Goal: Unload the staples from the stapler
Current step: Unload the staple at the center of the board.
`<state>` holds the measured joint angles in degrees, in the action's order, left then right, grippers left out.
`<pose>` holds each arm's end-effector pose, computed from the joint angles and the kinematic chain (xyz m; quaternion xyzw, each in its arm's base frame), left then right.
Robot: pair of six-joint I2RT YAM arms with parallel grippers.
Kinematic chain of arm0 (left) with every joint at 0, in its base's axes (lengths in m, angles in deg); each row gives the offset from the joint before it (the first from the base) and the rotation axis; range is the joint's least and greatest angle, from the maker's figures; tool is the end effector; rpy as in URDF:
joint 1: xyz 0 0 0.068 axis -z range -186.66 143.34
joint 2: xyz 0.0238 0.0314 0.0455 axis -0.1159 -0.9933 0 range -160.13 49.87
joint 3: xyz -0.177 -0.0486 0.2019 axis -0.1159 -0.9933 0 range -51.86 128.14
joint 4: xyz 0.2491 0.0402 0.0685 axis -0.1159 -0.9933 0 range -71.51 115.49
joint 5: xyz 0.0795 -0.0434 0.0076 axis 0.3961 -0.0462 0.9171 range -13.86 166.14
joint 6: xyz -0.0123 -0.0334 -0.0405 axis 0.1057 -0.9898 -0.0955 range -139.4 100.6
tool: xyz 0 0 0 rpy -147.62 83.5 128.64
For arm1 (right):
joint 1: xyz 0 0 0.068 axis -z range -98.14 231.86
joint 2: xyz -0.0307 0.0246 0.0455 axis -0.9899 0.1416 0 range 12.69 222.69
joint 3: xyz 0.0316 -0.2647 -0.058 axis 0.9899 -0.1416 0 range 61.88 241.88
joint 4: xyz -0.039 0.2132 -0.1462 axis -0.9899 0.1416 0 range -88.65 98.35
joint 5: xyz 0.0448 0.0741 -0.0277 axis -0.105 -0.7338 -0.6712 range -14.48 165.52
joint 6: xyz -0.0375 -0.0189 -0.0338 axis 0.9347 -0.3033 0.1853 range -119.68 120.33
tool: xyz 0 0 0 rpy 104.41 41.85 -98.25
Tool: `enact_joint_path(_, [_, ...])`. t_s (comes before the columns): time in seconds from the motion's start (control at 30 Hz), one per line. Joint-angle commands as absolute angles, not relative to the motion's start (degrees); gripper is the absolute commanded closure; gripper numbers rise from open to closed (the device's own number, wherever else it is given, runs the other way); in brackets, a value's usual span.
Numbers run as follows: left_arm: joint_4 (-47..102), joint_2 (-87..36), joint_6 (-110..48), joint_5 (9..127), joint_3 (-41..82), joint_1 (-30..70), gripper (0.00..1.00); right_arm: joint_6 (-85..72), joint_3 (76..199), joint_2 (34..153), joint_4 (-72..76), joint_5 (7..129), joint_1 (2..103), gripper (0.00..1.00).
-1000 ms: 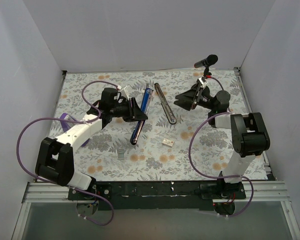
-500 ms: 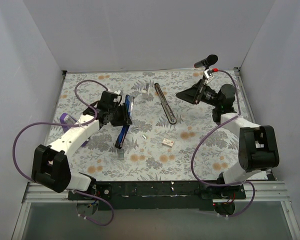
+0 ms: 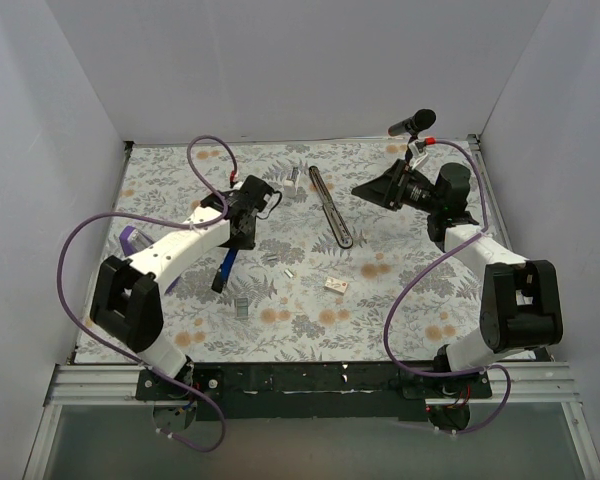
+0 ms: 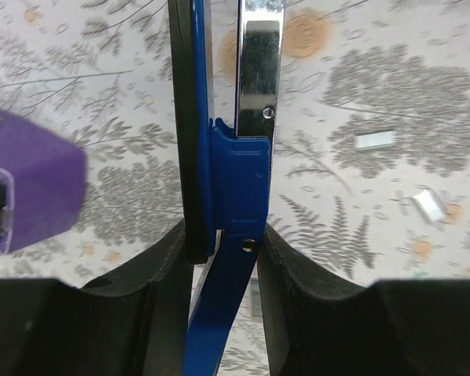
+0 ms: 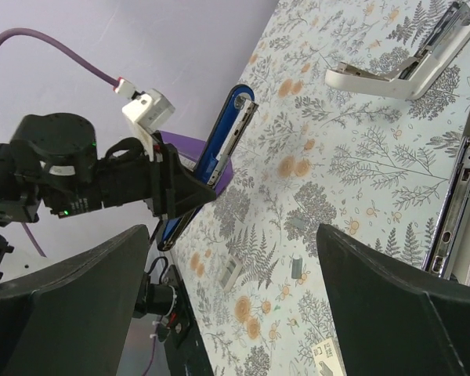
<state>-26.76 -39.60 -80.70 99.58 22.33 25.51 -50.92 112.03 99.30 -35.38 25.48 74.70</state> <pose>0.2704 -0.1533 0.2723 -0.2799 0.9196 -0.0024 0.2758 0.3280 0.0687 0.2802 -0.0380 0.7050 0.5738 0.4151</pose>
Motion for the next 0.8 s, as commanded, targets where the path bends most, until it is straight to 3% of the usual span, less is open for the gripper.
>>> enact_joint_path(0.0, [-32.51,-40.39,-81.01,113.57,25.57,26.74,1.0,-48.46,112.86,96.89,-33.99,25.6,74.74,0.04])
enact_joint_path(0.4, [-36.81,-46.27,-83.55,124.28,26.89,28.94,1.0,-48.81,112.95,97.68,-34.68,25.25,74.83,0.04])
enact_joint_path(0.77, [-37.62,-54.0,-84.44,120.01,24.52,31.4,1.0,-52.67,111.63,98.91,-39.96,23.93,74.74,0.04])
